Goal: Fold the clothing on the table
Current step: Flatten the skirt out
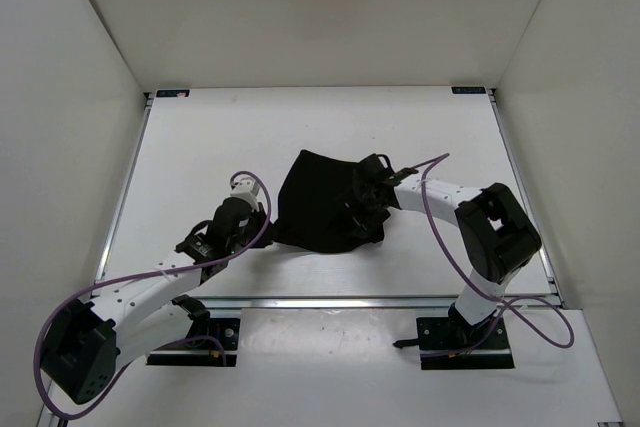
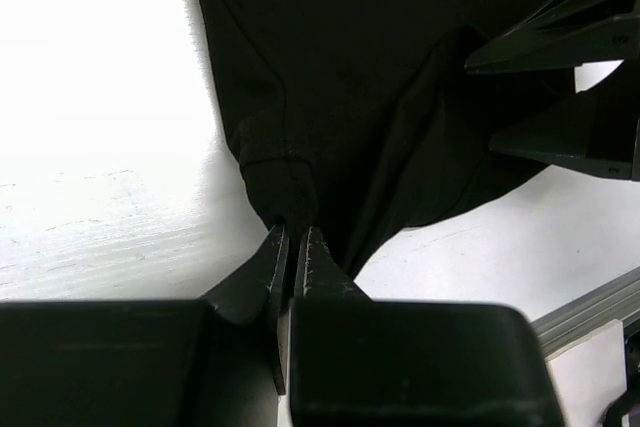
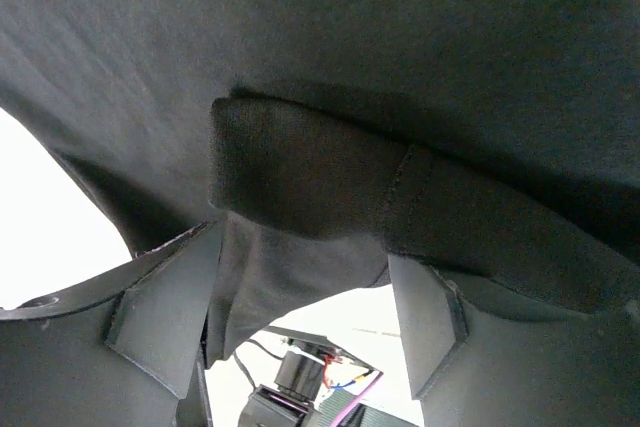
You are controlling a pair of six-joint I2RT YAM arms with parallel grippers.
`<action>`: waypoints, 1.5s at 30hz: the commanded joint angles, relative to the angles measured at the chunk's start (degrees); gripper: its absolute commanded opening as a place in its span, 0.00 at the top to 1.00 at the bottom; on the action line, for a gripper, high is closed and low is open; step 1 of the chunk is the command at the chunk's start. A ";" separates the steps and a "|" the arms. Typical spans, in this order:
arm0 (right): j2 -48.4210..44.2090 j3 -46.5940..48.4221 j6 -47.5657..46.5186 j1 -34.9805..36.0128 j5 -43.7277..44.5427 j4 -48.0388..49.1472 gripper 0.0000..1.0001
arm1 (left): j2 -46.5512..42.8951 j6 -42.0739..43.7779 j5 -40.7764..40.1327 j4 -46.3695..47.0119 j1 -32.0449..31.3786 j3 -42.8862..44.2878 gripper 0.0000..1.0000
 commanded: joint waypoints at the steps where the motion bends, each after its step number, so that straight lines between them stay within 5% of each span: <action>1: -0.78 0.15 2.03 -1.02 2.01 -0.06 0.35 | -1.48 0.12 -0.77 0.63 -0.39 -0.30 1.00; 24: -5.97 -7.23 6.08 -7.70 1.93 3.00 0.32 | -0.51 -0.59 0.63 1.59 -0.13 -1.53 1.00; 34: -0.96 -3.81 7.05 -6.47 1.05 2.92 0.37 | -0.77 -1.38 1.60 2.12 0.48 -2.67 1.00; 37: -0.08 -3.63 7.22 -6.47 1.22 3.63 0.47 | -0.77 -1.20 1.08 2.21 0.49 -2.59 1.00; 39: -0.26 -3.81 7.22 -6.21 1.22 3.98 0.62 | -0.69 -0.68 1.07 1.95 0.48 -2.59 1.00; 40: -0.52 -3.81 7.05 -6.12 1.22 4.07 0.81 | -0.86 -0.93 1.07 2.04 0.57 -2.59 1.00; 45: -1.31 -4.60 6.08 -6.82 0.17 5.73 1.00 | -0.51 -0.67 0.55 2.04 0.22 -2.41 1.00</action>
